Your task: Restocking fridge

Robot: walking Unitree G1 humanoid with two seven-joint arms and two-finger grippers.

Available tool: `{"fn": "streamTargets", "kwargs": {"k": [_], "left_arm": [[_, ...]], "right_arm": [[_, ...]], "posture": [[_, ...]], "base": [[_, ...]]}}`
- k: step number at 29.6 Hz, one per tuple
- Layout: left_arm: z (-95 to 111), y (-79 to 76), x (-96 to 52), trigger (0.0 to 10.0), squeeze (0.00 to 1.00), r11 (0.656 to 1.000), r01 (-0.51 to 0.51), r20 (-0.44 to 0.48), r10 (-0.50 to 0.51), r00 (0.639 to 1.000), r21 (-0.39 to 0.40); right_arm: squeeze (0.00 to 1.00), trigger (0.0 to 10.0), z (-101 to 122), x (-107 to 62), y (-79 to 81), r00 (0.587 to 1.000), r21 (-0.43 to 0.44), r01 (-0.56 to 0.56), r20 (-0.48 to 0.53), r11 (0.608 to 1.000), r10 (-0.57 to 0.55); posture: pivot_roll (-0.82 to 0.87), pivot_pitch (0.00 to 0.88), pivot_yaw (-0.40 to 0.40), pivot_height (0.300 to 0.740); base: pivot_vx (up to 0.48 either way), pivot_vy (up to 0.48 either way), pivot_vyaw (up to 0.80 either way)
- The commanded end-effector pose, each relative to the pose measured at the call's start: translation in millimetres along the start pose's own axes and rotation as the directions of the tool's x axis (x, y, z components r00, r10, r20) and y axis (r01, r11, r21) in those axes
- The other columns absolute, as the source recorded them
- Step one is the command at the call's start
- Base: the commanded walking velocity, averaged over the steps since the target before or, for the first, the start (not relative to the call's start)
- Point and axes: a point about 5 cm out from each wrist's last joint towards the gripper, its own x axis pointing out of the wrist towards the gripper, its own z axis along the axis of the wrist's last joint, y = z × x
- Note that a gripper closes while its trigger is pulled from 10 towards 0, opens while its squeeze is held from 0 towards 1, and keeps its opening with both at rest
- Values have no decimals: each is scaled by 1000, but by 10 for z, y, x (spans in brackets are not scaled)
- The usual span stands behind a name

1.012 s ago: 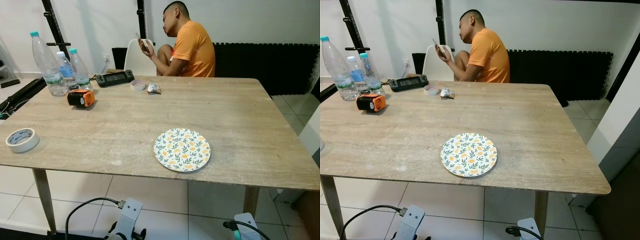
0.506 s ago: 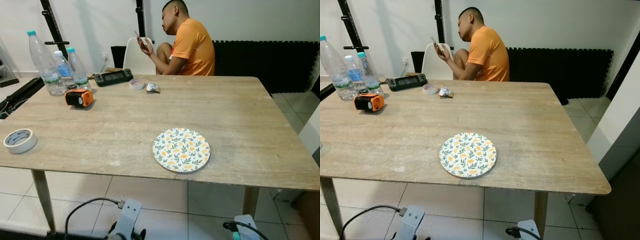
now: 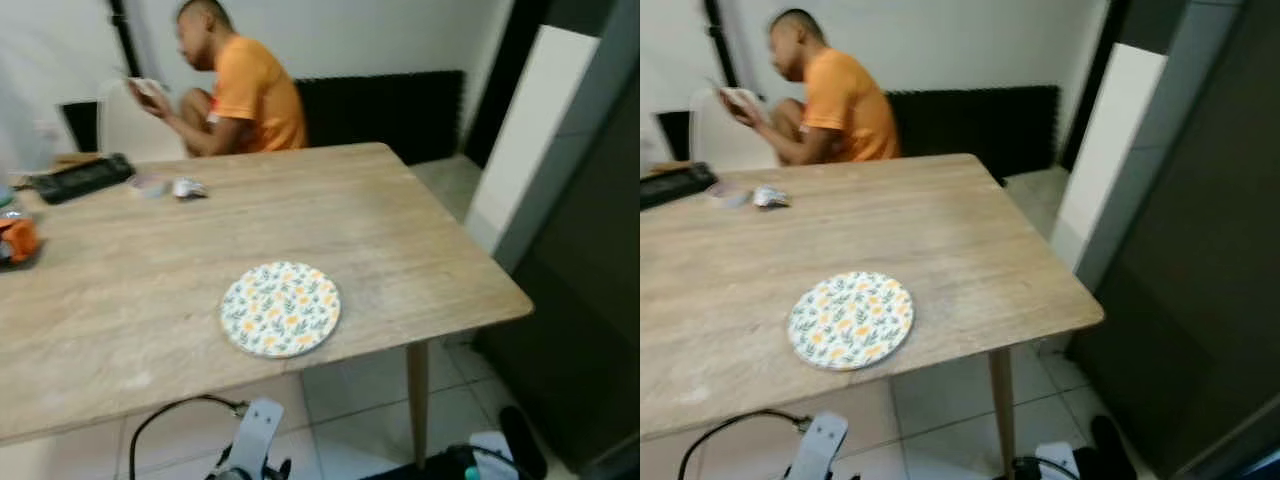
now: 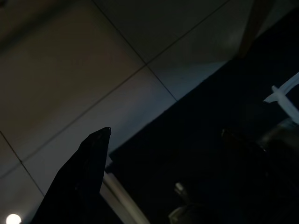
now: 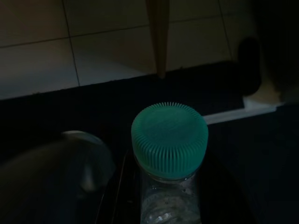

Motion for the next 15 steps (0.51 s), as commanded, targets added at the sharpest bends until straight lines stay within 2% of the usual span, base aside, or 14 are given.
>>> {"fn": "streamTargets", "kwargs": {"k": [1, 15], "left_arm": [[-27, 9, -9, 10000, 0, 1000, 5, -12, -4, 1000, 10], [-16, 5, -5, 10000, 0, 1000, 18, -12, -17, 1000, 20]], "right_arm": [[0, 10000, -40, -10, -39, 1000, 22, 14, -8, 1000, -13], [0, 10000, -111, -21, -49, 999, 48, 23, -25, 999, -22]], "posture": [[-76, 28, 15, 740], [-79, 30, 23, 740]], "base": [[0, 0, -800], [0, 0, -800]]}}
